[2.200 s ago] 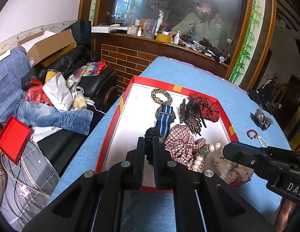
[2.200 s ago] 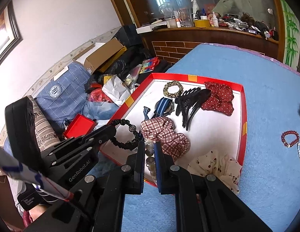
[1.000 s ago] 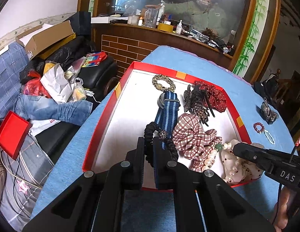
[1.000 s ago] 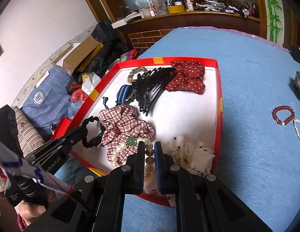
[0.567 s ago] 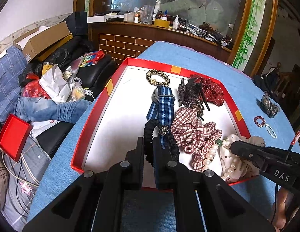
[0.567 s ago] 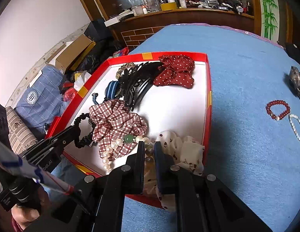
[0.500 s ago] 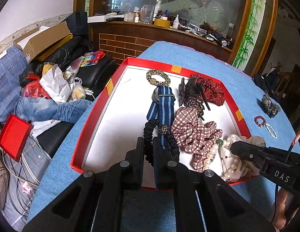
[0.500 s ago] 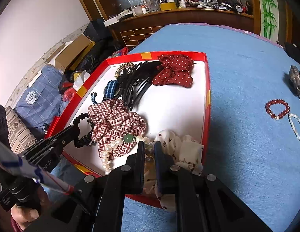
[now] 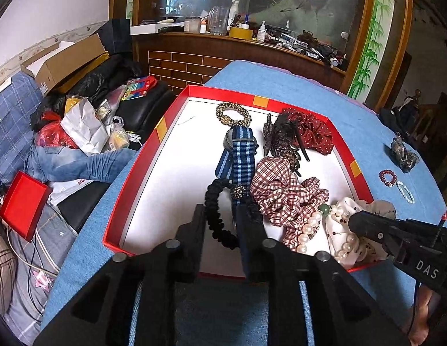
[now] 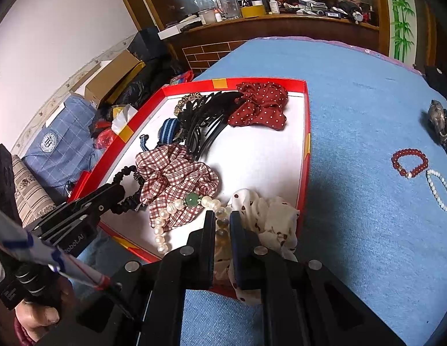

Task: Organize jewelry
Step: 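Lower both bracelets into the box, open both grippers and withdraw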

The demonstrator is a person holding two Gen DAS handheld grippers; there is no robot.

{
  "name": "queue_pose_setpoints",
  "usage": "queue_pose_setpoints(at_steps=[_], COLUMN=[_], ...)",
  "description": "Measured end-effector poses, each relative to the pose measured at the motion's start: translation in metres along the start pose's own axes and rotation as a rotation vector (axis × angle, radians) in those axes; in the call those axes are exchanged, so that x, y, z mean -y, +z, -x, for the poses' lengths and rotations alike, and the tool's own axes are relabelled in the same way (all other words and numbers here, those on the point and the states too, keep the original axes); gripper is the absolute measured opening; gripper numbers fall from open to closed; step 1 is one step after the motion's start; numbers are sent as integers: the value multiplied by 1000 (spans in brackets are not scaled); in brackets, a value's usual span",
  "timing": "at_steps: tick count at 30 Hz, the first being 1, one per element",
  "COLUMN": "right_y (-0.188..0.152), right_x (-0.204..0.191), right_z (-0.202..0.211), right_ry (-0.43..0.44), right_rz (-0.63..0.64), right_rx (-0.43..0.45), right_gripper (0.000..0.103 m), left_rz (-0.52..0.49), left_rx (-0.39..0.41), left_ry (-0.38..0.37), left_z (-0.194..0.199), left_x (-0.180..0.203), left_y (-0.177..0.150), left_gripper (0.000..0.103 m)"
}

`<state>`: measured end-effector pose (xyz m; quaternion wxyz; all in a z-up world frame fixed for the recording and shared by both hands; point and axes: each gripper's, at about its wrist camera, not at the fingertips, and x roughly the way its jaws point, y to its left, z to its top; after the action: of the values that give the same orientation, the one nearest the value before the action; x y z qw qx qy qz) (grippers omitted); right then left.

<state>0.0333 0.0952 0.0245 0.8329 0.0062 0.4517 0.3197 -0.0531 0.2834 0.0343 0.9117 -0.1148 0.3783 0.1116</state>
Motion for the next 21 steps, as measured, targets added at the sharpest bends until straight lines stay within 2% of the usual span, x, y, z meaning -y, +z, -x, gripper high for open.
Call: queue_pose_setpoints(at_steps=[4,7,9,10,12,14,15,17,21], right_y=[-1,-4,-8,-10,-18,-28,-33,-43,-63], right_x=[0,2,2,1,-1,-6,-7,-11,-18], right_z=[10,24,40,46,63,82,89,108,135], right_ry=[17,22,7,-4,-28,-81,-96,-123,-175], right_rz=[3,5,9,11,29,60,73,93,119], right_rx=[24,59,94,107,145,195,212,250,315], right_gripper=[15,18,21,22,40,52,54,58,77], left_rz=[4,19,20,21,10,-22,-38,-43,-49], left_rx=[25,69,109,133,193,245,269,303,316], left_ry=[9,19,52,67,110,136,157,195,260], left_z=[9,25,39,48,68,87,97,114,133], left_x=[2,3,6,8,14,22,26,31,38], left_y=[0,2,1,0,-5,-13,-17,-24,-35], left_gripper=[38,53,71,75,89,95,99,101,103])
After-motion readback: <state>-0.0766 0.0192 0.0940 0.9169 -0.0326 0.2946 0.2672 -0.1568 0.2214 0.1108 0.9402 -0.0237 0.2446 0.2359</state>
